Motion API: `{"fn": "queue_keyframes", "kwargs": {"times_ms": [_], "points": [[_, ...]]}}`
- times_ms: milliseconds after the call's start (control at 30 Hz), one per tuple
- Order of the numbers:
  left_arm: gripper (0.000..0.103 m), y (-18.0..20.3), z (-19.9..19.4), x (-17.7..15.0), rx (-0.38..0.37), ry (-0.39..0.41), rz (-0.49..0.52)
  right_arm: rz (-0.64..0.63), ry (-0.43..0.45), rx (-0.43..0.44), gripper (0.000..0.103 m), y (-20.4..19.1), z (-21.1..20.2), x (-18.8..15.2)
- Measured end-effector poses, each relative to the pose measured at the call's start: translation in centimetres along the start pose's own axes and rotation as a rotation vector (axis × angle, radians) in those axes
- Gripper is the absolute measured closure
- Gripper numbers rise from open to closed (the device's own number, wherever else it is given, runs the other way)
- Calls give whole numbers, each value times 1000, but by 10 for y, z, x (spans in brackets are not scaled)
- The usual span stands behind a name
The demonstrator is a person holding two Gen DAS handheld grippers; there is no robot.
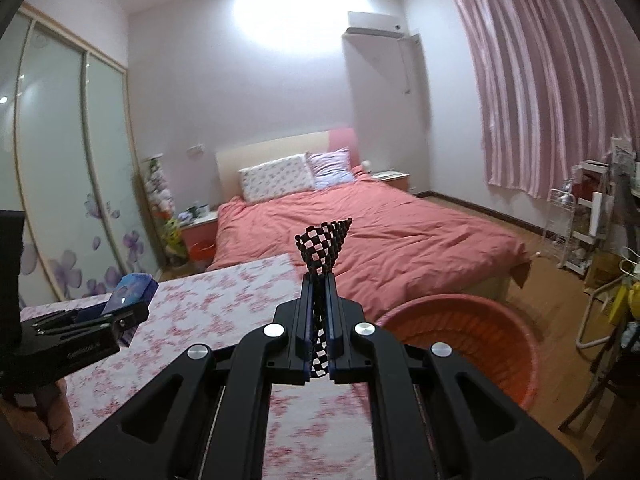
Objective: Collect trash
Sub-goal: 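Carry the mesh pad and tissue pack over the orange basket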
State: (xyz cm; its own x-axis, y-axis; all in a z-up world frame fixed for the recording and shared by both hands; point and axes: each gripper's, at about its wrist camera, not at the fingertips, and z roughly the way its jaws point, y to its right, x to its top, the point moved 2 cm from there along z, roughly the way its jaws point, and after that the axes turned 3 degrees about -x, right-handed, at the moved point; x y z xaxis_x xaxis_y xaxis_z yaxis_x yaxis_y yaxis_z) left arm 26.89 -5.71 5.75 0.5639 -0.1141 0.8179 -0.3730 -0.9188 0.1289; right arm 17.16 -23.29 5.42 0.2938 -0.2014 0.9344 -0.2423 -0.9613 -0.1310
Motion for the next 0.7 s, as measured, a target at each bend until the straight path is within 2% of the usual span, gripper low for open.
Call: {"fn": "queue_keyframes", "kwargs": {"times_ms": [300,700], "points": [[52,80,21,-2,-138,-19,55,56,10,-59,97,44,7,-2],[52,146,65,-12,-253,-68,102,104,7,-82,97,84,17,-10]]}}
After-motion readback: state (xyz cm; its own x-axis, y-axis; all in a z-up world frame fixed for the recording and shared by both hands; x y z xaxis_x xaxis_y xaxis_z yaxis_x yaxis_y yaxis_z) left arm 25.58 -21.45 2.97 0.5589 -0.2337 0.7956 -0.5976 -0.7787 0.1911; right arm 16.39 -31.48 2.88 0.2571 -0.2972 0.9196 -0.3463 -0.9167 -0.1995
